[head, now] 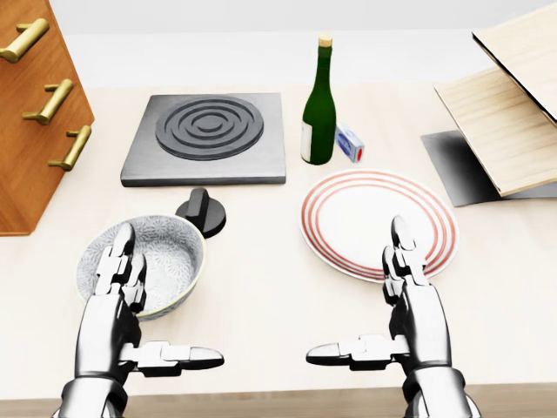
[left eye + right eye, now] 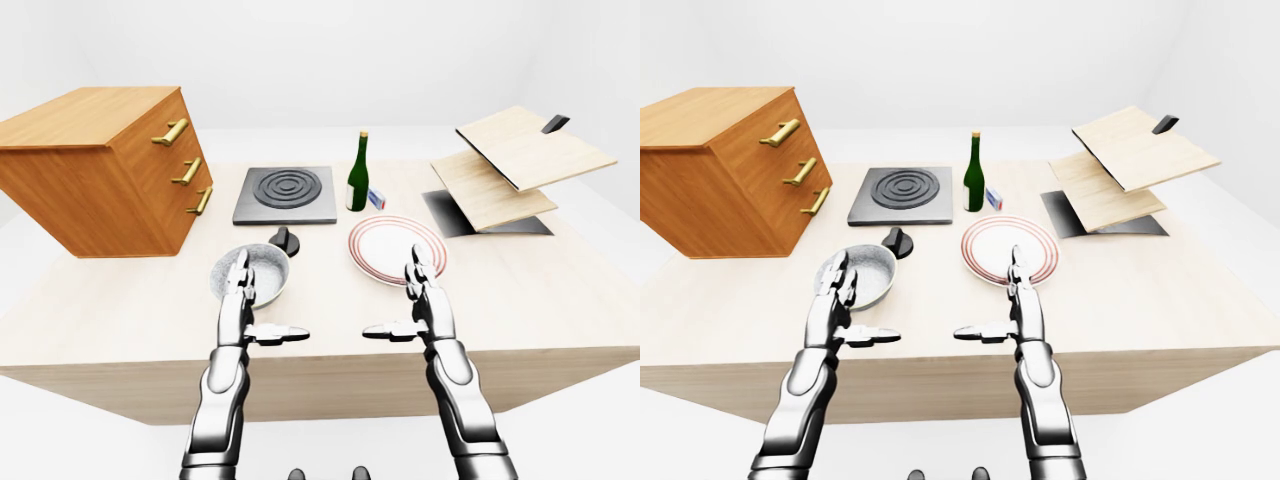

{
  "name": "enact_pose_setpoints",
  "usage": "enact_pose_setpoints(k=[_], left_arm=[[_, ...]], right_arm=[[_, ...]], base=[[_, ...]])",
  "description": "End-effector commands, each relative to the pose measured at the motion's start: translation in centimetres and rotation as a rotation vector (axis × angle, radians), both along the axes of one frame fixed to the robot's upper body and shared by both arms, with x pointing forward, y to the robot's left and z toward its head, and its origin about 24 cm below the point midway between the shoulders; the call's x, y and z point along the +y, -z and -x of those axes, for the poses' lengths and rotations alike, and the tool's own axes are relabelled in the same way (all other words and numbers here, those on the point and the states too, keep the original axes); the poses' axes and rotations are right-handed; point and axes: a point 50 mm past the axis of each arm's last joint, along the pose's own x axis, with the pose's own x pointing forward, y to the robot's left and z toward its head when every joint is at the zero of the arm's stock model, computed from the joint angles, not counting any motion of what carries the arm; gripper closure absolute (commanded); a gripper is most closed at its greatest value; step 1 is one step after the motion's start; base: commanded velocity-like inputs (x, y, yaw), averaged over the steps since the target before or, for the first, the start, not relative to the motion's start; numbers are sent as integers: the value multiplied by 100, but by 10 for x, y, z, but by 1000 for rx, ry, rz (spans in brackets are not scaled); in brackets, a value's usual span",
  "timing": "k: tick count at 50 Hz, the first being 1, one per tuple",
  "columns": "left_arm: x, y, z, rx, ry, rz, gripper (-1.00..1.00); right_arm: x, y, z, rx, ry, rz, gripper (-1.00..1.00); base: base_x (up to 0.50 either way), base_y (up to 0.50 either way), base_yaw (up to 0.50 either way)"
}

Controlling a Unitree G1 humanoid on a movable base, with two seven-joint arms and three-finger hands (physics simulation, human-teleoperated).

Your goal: Pick up the akita bowl and put it on the plate.

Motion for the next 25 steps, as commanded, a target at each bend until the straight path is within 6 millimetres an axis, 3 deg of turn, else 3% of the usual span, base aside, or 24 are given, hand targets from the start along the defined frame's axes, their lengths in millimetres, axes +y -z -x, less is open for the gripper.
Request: enact_pose_setpoints(k=[1,10,12,14,15,16,18,21,25], left_arm=[[7,0,0,-1,3,-2,-100],[7,2,-1,4,2,-2,-100],[12,-22,6,-46,-24,-40,-100],[7,-102,37,-389,-9,-127,-100],[0,-172,79,-747,-16,-271,-100],[-3,-188,95,-845,-11,-294,-100],[0,-192,101,-865,-27,-281,-100],[5,-180,96,-785,-68,-281,-100],[5,-188,102,-835,-77,-304,-100]], right_arm=[[-7,-1,1,-7,-5,10,-100],[-7,-2,1,-8,-4,10,-100],[-11,-51,6,-168,-17,-59,-100],[-19,-112,20,-447,-10,-132,-100],[-29,-171,47,-742,1,-181,-100],[-37,-190,59,-848,12,-253,-100],[-39,-203,73,-923,-4,-251,-100],[-35,-191,68,-851,4,-239,-100],[-39,-196,68,-880,15,-286,-100]], base=[[0,0,0],[0,0,0],[0,0,0],[0,0,0],[0,0,0],[0,0,0],[0,0,0],[0,0,0],[0,0,0]])
